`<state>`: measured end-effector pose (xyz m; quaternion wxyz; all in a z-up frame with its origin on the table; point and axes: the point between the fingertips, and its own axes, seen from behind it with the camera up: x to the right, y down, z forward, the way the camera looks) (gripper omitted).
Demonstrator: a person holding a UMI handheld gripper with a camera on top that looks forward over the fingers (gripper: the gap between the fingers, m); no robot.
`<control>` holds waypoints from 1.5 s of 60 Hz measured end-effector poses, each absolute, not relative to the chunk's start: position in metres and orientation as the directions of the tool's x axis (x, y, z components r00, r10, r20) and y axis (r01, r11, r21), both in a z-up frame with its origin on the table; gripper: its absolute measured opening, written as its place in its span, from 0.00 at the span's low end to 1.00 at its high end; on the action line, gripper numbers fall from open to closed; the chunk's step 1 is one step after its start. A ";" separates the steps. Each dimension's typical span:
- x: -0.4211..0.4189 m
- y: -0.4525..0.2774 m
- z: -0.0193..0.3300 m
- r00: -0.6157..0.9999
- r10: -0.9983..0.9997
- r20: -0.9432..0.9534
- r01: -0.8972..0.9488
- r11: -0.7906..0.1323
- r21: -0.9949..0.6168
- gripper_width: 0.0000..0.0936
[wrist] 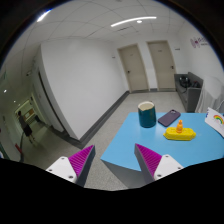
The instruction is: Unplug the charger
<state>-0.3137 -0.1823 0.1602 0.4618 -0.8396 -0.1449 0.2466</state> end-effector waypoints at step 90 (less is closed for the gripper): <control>-0.101 0.081 0.151 0.998 -0.010 0.054 0.049 -0.296 -0.954 0.05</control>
